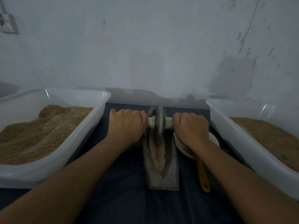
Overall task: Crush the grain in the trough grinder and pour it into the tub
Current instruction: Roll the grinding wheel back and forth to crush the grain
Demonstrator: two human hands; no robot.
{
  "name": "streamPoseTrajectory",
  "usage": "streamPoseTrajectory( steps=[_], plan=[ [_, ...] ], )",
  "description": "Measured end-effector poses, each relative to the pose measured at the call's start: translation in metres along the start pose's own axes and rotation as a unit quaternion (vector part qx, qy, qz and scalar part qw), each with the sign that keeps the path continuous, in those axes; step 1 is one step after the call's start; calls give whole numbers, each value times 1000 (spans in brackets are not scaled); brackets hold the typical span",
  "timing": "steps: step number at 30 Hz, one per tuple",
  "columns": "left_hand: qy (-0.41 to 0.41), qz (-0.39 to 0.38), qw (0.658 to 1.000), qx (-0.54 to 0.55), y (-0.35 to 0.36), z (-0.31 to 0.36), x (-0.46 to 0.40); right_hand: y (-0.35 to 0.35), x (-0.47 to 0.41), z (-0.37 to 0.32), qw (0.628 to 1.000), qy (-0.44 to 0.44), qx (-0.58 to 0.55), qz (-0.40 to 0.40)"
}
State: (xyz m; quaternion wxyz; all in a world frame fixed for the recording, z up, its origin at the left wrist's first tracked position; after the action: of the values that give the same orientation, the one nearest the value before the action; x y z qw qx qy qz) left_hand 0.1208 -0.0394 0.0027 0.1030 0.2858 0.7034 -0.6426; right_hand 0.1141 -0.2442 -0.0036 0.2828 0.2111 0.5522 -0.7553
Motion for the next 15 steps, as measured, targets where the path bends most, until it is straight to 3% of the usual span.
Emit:
streamPoseTrajectory(
  steps=[3, 7, 11, 15],
  plan=[
    [-4, -3, 1000, 15, 2, 2, -27, 13, -12, 5, 996, -19, 42, -74],
    [-3, -3, 999, 44, 2, 1, -34, 7, -13, 3, 995, -19, 48, -86],
    [18, 18, 999, 28, -2, 0, 3, -15, 7, -2, 998, -21, 32, -44],
    [28, 75, 988, 132, -4, -9, 48, -45, 35, -4, 994, 43, -91, 45]
  ],
)
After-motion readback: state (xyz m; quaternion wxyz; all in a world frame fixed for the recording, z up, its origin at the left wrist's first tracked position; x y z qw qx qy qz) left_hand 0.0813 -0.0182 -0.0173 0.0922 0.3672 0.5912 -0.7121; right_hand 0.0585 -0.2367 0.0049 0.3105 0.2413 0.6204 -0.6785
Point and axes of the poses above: each hand's wrist, its own x-axis away from the middle knuckle, its own y-axis out of the palm, z = x × y, the point moved 2 cm from there along -x, towards the middle knuckle, and after that the axes turned 7 degrees about x, right-handed, at the moved point
